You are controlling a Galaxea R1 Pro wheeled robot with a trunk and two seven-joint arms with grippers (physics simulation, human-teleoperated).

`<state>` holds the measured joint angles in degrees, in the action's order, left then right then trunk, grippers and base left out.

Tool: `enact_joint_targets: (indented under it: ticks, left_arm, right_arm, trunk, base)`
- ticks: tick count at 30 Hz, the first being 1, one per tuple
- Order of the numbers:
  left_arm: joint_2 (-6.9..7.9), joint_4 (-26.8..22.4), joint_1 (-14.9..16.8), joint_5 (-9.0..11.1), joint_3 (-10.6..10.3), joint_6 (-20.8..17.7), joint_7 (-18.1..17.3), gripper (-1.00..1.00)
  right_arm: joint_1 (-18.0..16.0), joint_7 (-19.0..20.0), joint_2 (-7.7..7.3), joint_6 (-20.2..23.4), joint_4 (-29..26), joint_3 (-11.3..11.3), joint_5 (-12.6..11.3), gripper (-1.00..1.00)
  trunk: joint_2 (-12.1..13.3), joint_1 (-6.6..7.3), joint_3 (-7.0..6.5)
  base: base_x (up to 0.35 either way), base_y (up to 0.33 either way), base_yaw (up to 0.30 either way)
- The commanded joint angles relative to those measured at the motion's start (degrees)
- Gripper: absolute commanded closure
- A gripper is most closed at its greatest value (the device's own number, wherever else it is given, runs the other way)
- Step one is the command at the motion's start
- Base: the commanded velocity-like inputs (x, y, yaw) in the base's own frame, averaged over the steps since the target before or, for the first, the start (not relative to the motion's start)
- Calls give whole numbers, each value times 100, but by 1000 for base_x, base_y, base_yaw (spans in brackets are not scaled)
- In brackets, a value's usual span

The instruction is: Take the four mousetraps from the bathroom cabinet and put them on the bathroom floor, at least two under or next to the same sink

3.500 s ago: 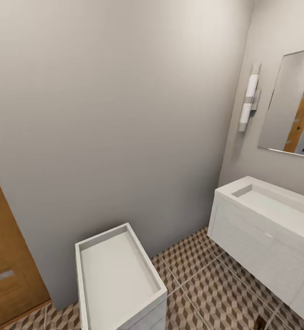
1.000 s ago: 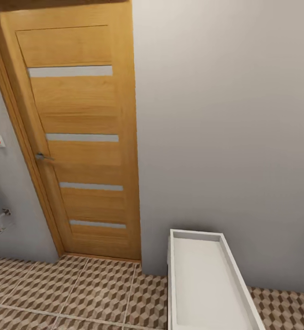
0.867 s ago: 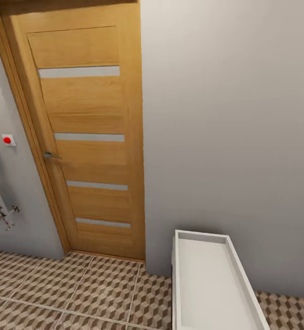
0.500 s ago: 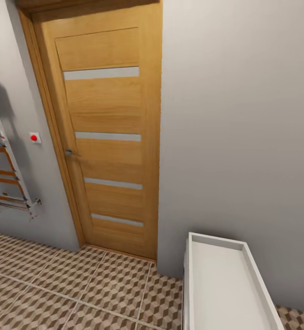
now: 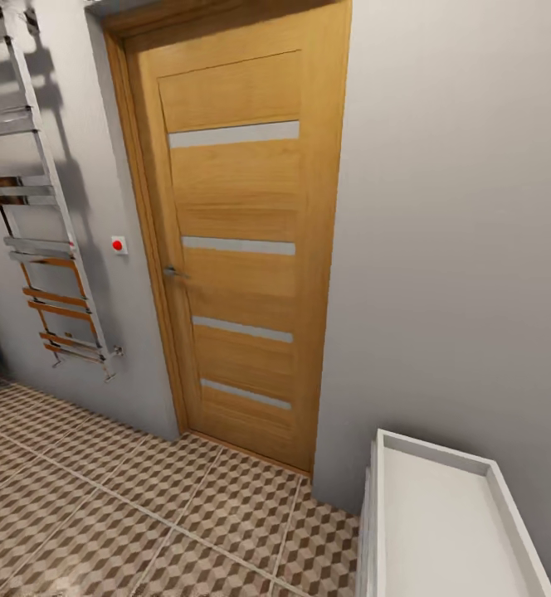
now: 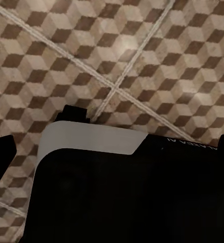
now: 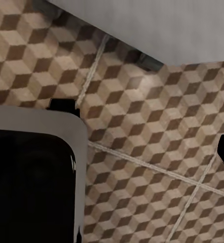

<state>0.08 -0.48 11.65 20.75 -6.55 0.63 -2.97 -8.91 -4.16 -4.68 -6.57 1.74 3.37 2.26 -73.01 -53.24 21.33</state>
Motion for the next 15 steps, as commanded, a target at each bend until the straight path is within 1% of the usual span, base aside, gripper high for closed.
enact_joint_targets:
  ticks: [1, 15]
  left_arm:
    - [1, 5, 4, 61, -48, 7, -20, -100]
    - [1, 6, 5, 69, -48, 7, -12, -100]
  right_arm:
    - [-7, -22, 4, -29, 19, 32, 29, -100]
    - [5, -16, 81, -29, 19, 32, 49, -100]
  trunk:
    - [-4, 0, 6]
    - [-4, 0, 6]
  base:
    - [0, 0, 284]
    - [0, 0, 284]
